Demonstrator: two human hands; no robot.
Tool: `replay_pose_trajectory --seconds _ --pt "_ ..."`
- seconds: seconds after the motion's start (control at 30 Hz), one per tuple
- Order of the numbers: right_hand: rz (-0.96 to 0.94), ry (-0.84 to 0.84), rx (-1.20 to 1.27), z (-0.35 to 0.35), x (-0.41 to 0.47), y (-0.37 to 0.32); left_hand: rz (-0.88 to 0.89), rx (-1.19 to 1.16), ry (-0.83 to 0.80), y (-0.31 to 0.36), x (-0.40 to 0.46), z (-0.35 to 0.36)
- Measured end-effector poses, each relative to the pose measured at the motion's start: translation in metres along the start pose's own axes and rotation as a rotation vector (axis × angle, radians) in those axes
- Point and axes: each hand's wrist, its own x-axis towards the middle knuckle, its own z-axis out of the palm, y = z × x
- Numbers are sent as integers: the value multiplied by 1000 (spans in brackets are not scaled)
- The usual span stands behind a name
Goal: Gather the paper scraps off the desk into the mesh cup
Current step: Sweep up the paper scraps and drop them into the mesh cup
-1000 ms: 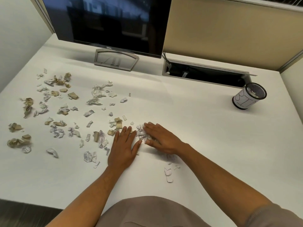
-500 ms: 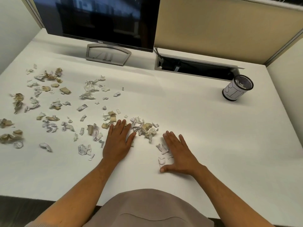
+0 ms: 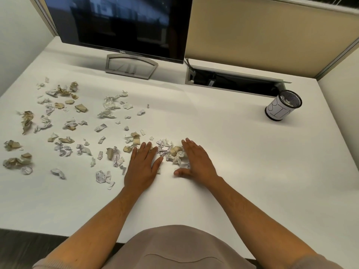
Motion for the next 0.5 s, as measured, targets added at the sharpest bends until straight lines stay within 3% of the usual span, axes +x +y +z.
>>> replay_pose_trajectory --seconds 0.17,0.37,0.5 --pt "-11 0 -12 -13 6 0 2 -99 -12 -2 4 0" --pt "-31 -92 -182 -18 17 -13 110 -167 -248 3 29 -5" --pt "-83 -113 -122 -22 14 -15 191 -193 -369 10 33 -11"
